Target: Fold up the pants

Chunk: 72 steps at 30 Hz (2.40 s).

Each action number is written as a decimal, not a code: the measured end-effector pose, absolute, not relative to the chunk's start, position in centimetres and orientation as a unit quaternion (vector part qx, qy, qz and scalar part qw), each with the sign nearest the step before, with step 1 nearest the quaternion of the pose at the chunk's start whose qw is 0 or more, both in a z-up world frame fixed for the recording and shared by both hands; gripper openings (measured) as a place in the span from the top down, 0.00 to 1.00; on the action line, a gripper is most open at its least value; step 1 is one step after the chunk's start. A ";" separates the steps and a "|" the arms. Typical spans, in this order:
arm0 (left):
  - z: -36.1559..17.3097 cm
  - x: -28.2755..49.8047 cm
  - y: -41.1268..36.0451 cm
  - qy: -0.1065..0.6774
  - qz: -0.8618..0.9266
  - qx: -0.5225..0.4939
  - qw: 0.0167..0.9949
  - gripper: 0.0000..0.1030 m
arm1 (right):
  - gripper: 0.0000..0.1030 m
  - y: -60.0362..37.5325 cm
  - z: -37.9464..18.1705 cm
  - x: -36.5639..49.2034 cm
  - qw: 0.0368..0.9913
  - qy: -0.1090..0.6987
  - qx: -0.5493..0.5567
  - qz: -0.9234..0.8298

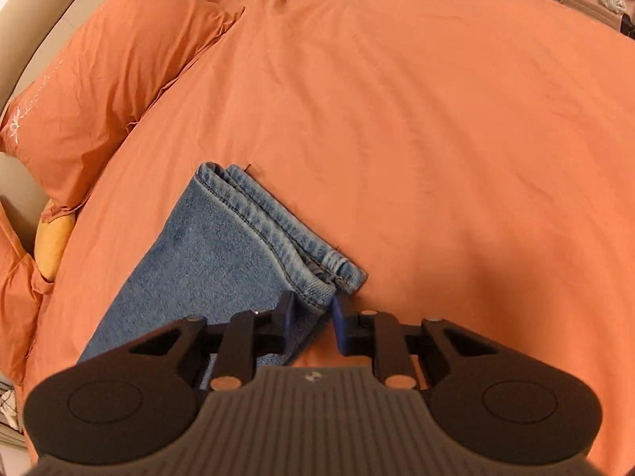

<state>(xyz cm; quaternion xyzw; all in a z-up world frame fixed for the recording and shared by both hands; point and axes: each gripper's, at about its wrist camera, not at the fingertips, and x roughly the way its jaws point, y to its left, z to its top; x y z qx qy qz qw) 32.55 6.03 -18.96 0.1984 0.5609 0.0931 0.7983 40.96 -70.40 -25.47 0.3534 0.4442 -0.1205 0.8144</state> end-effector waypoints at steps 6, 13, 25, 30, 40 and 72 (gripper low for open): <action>-19.0 32.5 6.1 0.559 0.094 0.193 0.801 0.79 | 0.96 -68.1 -20.7 41.3 0.872 0.406 0.258 -0.091; -19.2 32.0 6.1 0.555 0.086 0.188 0.806 0.79 | 0.96 -68.5 -22.8 41.7 0.856 0.433 0.245 -0.142; -18.1 31.4 5.9 0.529 0.094 0.180 0.824 0.78 | 0.81 -67.2 -25.4 42.0 0.843 0.462 0.223 -0.163; -15.2 29.2 3.2 0.505 0.048 0.154 0.848 0.78 | 0.69 -64.9 -23.0 40.8 0.862 0.461 0.175 -0.119; -19.5 28.1 -2.6 0.536 -0.019 0.164 0.828 0.81 | 0.67 -59.7 -22.9 39.5 0.859 0.489 0.132 -0.066; -20.9 40.0 -8.2 0.586 -0.033 0.210 0.782 0.80 | 0.62 -70.1 -28.9 39.6 0.786 0.423 0.434 -0.121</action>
